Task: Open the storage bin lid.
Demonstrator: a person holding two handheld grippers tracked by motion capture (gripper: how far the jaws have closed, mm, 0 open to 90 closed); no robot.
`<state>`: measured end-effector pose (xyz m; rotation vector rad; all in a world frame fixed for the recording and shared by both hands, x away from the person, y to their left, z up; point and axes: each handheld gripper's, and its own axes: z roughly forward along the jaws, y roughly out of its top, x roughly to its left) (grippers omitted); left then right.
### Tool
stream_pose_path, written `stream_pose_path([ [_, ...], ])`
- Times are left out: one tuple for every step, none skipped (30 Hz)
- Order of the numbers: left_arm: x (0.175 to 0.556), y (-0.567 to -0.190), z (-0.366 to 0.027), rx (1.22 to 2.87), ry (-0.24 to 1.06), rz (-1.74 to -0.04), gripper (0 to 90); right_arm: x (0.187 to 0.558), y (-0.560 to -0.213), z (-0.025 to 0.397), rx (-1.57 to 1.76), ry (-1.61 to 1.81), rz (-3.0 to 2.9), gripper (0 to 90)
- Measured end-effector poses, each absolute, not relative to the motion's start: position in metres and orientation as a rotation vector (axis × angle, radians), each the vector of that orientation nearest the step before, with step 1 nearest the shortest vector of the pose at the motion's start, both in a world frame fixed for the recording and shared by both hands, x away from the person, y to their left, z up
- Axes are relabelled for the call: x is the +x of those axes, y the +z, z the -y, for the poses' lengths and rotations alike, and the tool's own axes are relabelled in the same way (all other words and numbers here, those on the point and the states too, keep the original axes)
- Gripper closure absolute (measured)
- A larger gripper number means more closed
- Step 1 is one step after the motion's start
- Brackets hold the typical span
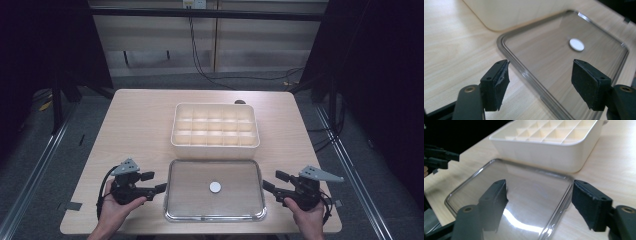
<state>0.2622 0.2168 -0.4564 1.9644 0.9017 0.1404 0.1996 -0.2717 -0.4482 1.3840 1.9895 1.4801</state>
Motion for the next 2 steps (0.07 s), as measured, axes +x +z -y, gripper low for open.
stream_pose_path([
  [0.2600,-0.4550,-0.2184,1.953,0.156,-0.895,30.1,0.1983,-0.4464,0.2740,1.377,1.483,-1.978,27.5],
  [0.2583,-0.4534,-0.2207,1.950,0.165,-0.890,30.0,0.1976,-0.4455,0.2756,1.378,1.484,-1.965,26.7],
])
